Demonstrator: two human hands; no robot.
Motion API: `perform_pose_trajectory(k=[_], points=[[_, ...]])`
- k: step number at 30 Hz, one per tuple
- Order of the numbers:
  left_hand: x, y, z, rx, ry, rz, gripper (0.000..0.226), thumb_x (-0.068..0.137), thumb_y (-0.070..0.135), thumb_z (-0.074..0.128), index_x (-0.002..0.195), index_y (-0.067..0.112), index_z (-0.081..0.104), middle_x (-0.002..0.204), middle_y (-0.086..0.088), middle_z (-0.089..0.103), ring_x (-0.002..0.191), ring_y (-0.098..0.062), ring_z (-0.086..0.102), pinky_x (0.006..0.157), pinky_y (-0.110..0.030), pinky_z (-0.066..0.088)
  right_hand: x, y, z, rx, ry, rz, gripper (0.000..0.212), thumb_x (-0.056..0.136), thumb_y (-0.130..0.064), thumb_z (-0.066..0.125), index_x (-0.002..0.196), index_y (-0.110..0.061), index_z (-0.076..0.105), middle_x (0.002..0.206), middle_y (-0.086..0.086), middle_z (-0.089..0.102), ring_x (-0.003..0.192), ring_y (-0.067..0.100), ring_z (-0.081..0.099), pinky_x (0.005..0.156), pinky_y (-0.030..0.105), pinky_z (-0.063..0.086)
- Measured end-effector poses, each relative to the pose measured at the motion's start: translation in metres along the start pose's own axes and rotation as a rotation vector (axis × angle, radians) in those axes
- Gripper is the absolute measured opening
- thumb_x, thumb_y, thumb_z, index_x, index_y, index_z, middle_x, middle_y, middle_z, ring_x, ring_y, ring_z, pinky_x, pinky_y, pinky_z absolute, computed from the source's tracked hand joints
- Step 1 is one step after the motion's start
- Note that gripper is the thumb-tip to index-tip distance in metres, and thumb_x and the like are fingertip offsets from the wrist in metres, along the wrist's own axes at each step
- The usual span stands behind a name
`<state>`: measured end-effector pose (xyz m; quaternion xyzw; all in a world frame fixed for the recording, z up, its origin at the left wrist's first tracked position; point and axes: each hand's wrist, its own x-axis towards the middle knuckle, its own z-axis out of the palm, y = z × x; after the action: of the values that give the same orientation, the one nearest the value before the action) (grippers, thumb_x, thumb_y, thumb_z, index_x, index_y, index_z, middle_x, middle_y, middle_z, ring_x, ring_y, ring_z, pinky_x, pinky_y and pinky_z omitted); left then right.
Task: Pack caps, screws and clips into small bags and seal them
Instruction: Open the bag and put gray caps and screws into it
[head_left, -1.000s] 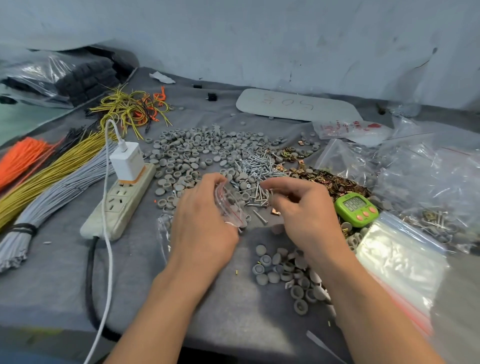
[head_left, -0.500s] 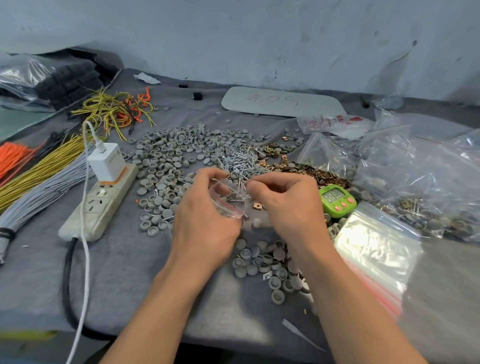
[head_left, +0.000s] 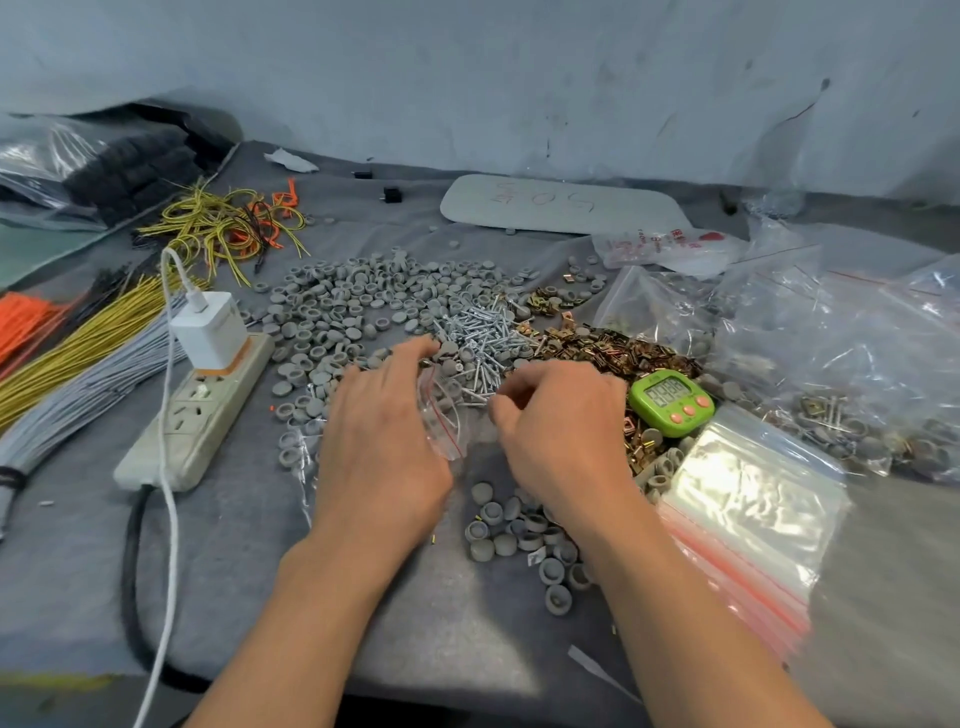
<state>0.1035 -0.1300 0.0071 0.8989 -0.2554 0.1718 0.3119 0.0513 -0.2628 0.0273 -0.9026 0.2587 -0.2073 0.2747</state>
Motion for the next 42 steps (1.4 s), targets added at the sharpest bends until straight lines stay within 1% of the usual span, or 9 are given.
perform_pose_trajectory(k=[2, 6, 11, 15, 18, 23, 29, 36, 42], points=[[0.001, -0.001, 0.001, -0.007, -0.039, -0.02, 0.08, 0.073, 0.007, 0.077, 0.142, 0.031, 0.044, 0.1, 0.013, 0.041, 0.106, -0.017, 0.048, 0.097, -0.041, 0.046, -0.001, 0.0, -0.008, 0.125, -0.005, -0.083, 0.022, 0.088, -0.031, 0.076, 0.068, -0.037, 0.068, 0.069, -0.024, 0.062, 0.088, 0.009, 0.062, 0.103, 0.042, 0.046], [0.002, 0.001, 0.002, -0.029, -0.11, -0.046, 0.083, 0.078, 0.018, 0.08, 0.144, 0.039, 0.036, 0.106, 0.014, 0.047, 0.113, -0.018, 0.048, 0.093, -0.036, 0.043, -0.007, 0.0, -0.012, 0.227, -0.125, -0.159, 0.02, 0.081, -0.023, 0.081, 0.066, -0.034, 0.074, 0.069, -0.02, 0.069, 0.077, -0.009, 0.062, 0.066, 0.002, 0.042], [0.003, 0.001, 0.003, -0.138, -0.162, -0.075, 0.065, 0.078, 0.027, 0.077, 0.128, 0.051, 0.042, 0.103, 0.017, 0.056, 0.107, -0.015, 0.054, 0.083, -0.035, 0.047, -0.007, -0.005, -0.001, 0.332, -0.193, -0.136, 0.016, 0.081, -0.024, 0.083, 0.067, -0.031, 0.079, 0.065, -0.009, 0.071, 0.056, -0.006, 0.057, 0.05, 0.008, 0.04], [0.005, -0.007, 0.001, -0.215, -0.109, -0.13, 0.056, 0.074, 0.023, 0.079, 0.113, 0.049, 0.05, 0.102, 0.017, 0.063, 0.095, -0.011, 0.059, 0.07, -0.023, 0.04, 0.001, -0.002, 0.001, 0.508, -0.143, -0.025, 0.007, 0.087, -0.028, 0.078, 0.083, -0.029, 0.084, 0.069, -0.015, 0.075, 0.055, 0.007, 0.067, 0.052, 0.026, 0.052], [0.006, -0.011, -0.003, -0.238, -0.064, -0.148, 0.053, 0.072, 0.023, 0.082, 0.113, 0.044, 0.056, 0.103, 0.015, 0.068, 0.097, -0.012, 0.062, 0.078, -0.03, 0.046, 0.016, 0.007, -0.003, 0.397, -0.018, 0.035, 0.015, 0.094, -0.023, 0.074, 0.083, -0.029, 0.081, 0.07, -0.021, 0.071, 0.053, -0.005, 0.066, 0.051, 0.006, 0.044], [0.006, -0.016, -0.006, -0.228, -0.064, -0.148, 0.051, 0.072, 0.027, 0.082, 0.114, 0.044, 0.057, 0.103, 0.016, 0.068, 0.098, -0.012, 0.062, 0.081, -0.031, 0.046, 0.026, 0.004, 0.011, -0.212, -0.23, -0.067, 0.033, 0.095, -0.013, 0.062, 0.118, -0.037, 0.07, 0.117, -0.002, 0.073, 0.11, 0.024, 0.065, 0.107, 0.041, 0.042], [0.01, -0.018, -0.006, -0.207, -0.115, -0.157, 0.053, 0.075, 0.032, 0.077, 0.124, 0.042, 0.06, 0.111, 0.012, 0.067, 0.104, -0.016, 0.06, 0.089, -0.034, 0.048, 0.022, 0.004, 0.014, -0.266, -0.138, -0.121, 0.02, 0.096, -0.02, 0.064, 0.088, -0.039, 0.063, 0.106, -0.006, 0.072, 0.11, 0.022, 0.055, 0.101, 0.04, 0.029], [0.006, -0.014, -0.006, -0.189, -0.142, -0.149, 0.051, 0.076, 0.037, 0.078, 0.12, 0.047, 0.055, 0.104, 0.018, 0.061, 0.101, -0.014, 0.057, 0.083, -0.034, 0.045, 0.012, 0.004, 0.001, 0.232, 0.2, -0.037, 0.015, 0.09, -0.018, 0.075, 0.092, -0.03, 0.083, 0.078, -0.026, 0.067, 0.071, -0.003, 0.065, 0.082, 0.026, 0.059], [0.007, -0.013, -0.005, -0.174, -0.139, -0.127, 0.051, 0.073, 0.032, 0.075, 0.118, 0.046, 0.056, 0.1, 0.018, 0.061, 0.098, -0.015, 0.057, 0.078, -0.031, 0.041, 0.004, 0.002, -0.007, 0.205, 0.0, -0.223, 0.014, 0.088, -0.02, 0.08, 0.092, -0.033, 0.084, 0.077, -0.036, 0.058, 0.088, -0.022, 0.056, 0.072, 0.0, 0.044]])
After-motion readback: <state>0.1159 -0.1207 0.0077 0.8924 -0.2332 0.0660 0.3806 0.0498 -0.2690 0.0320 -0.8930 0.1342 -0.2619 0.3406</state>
